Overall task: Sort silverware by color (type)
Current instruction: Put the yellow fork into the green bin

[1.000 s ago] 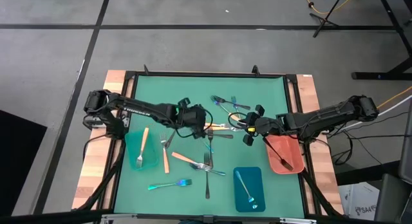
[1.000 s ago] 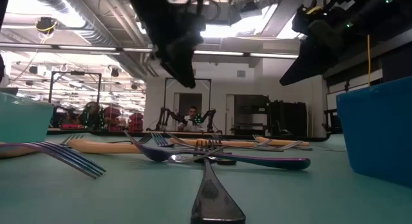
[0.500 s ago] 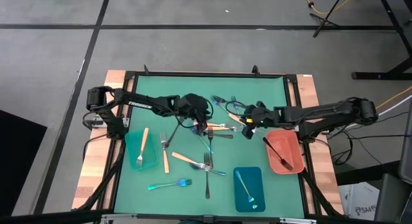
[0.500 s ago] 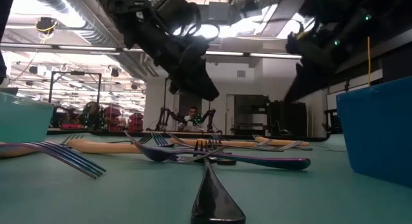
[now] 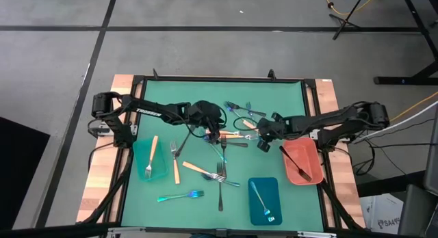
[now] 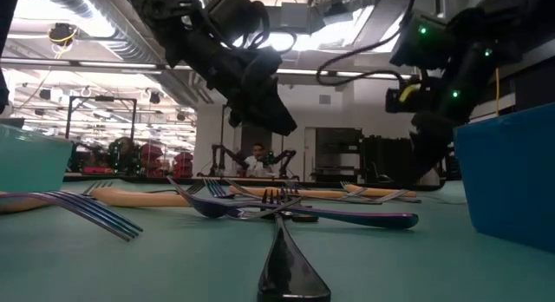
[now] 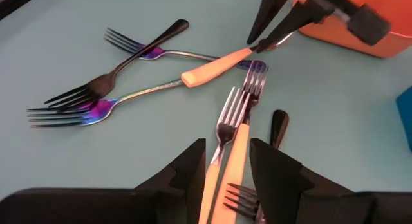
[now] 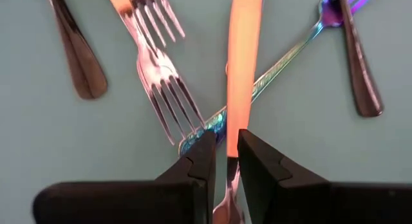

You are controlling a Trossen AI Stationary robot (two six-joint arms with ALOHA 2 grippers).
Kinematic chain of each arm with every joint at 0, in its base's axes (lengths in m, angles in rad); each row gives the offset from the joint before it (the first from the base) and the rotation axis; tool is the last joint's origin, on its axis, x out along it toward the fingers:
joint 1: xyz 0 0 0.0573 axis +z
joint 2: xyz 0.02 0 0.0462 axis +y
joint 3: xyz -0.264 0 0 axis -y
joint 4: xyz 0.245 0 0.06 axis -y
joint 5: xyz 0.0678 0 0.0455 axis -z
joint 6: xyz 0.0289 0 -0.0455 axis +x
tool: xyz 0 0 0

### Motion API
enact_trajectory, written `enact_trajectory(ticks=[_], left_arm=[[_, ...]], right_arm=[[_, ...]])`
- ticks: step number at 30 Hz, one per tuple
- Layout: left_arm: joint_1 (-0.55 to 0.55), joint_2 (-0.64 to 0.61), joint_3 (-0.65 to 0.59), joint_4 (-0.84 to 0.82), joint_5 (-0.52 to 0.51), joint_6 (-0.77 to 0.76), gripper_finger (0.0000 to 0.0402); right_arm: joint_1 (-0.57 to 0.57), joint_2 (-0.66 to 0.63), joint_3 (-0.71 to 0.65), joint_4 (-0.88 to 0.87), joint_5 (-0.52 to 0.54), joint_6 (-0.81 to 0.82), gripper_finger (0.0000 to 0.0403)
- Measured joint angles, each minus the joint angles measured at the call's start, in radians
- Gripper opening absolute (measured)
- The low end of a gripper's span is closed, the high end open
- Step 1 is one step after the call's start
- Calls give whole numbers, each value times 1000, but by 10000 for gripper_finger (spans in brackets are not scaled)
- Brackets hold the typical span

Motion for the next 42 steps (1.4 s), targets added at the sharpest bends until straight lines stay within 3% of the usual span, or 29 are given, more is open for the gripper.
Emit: enact_trajectory(ticks=[9,28,42], left_arm=[[-4,0,0,0,0,0,114],[-4,0,0,-1,0,-1,114],[-4,0,0,-2,0,-1,114]], right_arm=[[0,59,1,4,-3,0,56],[0,59,3,-1,-6,-1,56],[0,60,68,-124,4,2,56]])
